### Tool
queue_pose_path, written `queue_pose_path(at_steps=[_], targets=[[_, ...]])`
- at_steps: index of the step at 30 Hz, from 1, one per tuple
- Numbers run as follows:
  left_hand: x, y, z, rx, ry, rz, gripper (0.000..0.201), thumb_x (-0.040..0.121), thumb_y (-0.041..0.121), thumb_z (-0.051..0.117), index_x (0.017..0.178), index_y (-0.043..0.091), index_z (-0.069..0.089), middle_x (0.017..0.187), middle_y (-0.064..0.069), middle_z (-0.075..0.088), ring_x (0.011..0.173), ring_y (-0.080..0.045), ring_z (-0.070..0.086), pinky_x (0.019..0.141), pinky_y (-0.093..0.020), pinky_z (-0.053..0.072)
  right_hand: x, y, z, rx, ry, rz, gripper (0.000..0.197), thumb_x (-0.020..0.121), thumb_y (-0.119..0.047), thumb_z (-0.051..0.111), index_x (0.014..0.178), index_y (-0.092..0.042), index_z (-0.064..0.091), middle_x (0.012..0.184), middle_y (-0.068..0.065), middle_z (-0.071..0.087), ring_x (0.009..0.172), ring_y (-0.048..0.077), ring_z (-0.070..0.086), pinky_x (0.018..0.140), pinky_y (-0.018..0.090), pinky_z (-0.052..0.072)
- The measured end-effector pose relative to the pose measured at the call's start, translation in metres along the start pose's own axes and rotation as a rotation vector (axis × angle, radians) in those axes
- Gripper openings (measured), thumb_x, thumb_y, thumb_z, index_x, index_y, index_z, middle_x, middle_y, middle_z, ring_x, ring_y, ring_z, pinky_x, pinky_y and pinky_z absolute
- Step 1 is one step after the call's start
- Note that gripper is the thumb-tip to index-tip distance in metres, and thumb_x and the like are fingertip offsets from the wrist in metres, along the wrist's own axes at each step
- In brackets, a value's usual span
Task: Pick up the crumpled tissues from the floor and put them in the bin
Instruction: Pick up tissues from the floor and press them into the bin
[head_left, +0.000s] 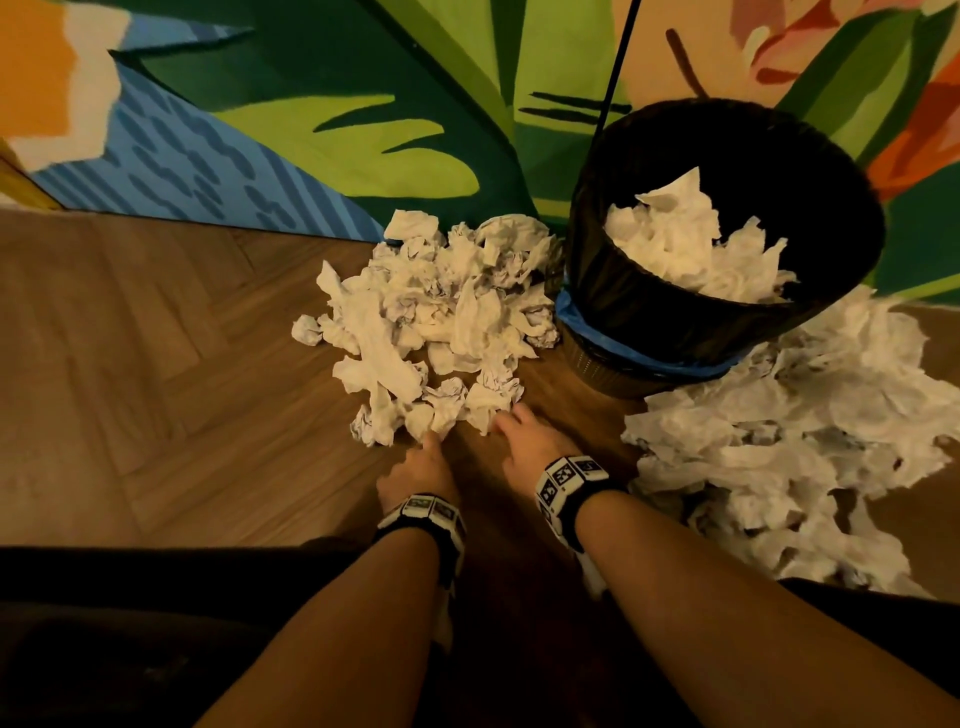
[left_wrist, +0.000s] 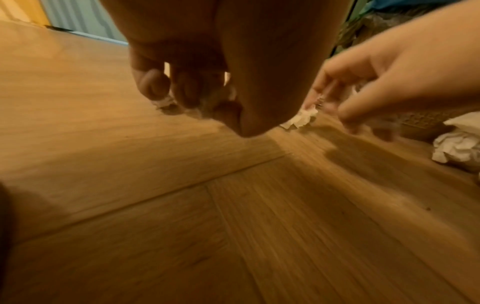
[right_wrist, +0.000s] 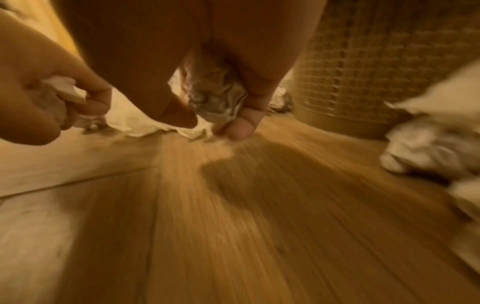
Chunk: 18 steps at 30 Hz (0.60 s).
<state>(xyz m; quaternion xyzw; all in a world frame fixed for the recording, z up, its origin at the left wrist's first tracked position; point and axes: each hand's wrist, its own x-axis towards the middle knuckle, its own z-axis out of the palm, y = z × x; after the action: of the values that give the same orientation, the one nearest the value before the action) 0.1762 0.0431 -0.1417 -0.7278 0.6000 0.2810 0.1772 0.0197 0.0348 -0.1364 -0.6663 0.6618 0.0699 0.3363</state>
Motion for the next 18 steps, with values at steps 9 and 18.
queue_pose_path(at_steps=[9, 18], targets=[[0.008, -0.006, -0.005, -0.185, 0.099, -0.079, 0.074, 0.093, 0.038, 0.051, 0.146, 0.046, 0.001, 0.113, -0.008, 0.062, 0.095, -0.031, 0.065, 0.06, -0.037, 0.044, 0.015, -0.007, 0.004, -0.224, -0.278, -0.047, 0.085, 0.089, -0.008, 0.059, 0.155, -0.032, 0.011, 0.16, -0.017, -0.01, 0.147, 0.035, 0.007, 0.113, 0.05, 0.032], [0.016, -0.006, 0.003, -0.075, 0.067, -0.047, 0.034, 0.097, 0.027, 0.037, 0.125, 0.035, 0.053, 0.117, -0.005, 0.062, 0.102, -0.028, 0.063, 0.066, -0.037, 0.048, -0.008, 0.013, -0.002, -0.15, -0.055, 0.094, 0.024, 0.096, -0.022, 0.053, 0.113, -0.013, 0.068, 0.116, 0.009, 0.065, 0.104, 0.027, 0.064, 0.086, 0.036, 0.055]])
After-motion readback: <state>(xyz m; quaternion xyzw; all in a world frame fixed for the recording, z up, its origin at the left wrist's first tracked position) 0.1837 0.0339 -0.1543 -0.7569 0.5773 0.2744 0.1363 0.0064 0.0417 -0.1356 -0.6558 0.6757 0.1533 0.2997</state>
